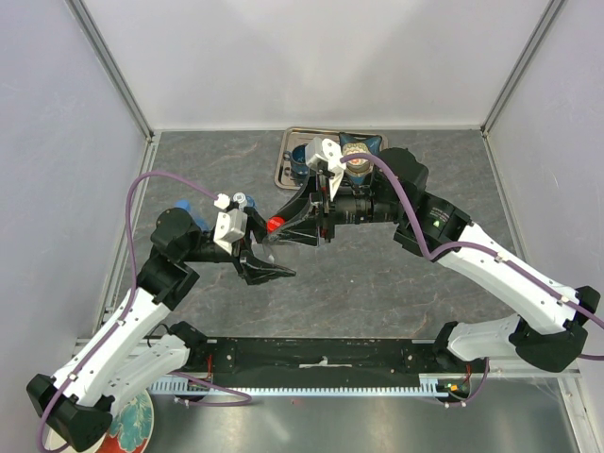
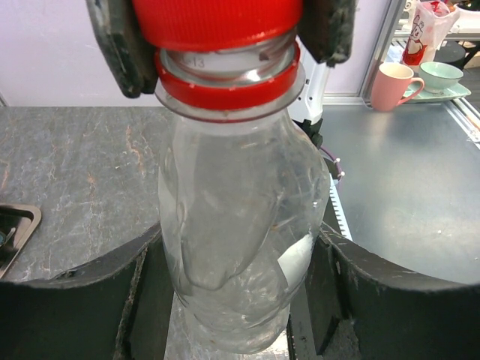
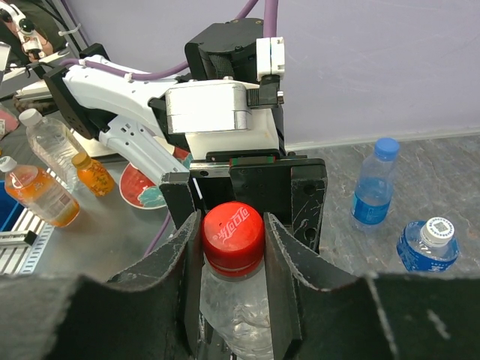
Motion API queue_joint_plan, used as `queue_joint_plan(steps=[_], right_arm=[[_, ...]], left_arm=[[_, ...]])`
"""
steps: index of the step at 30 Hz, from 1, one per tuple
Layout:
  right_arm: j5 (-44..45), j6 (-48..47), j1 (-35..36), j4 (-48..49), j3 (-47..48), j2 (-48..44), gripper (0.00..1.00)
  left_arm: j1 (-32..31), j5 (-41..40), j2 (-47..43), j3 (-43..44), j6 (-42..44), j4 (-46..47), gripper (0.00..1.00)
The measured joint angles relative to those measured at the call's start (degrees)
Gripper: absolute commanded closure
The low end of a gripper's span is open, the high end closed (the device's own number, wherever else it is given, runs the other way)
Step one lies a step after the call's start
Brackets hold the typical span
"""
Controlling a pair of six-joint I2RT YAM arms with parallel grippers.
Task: Screw on the bottle caps
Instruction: Screw the bottle cap onto the plastic bottle.
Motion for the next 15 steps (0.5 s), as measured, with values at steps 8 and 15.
queue_joint_plan(steps=[8, 15], right_arm=[[0.48, 0.13, -0.20, -0.02, -0.04, 0.00, 0.94], [8.31, 0.24, -0.37, -1.25, -0.20, 0.00, 1.00]], left_arm=[[0.00, -2.03, -0.26, 0.00, 0.74, -0.55, 0.98], [-0.02, -12.70, -0.94, -0.22, 5.95, -3.48, 0.98]])
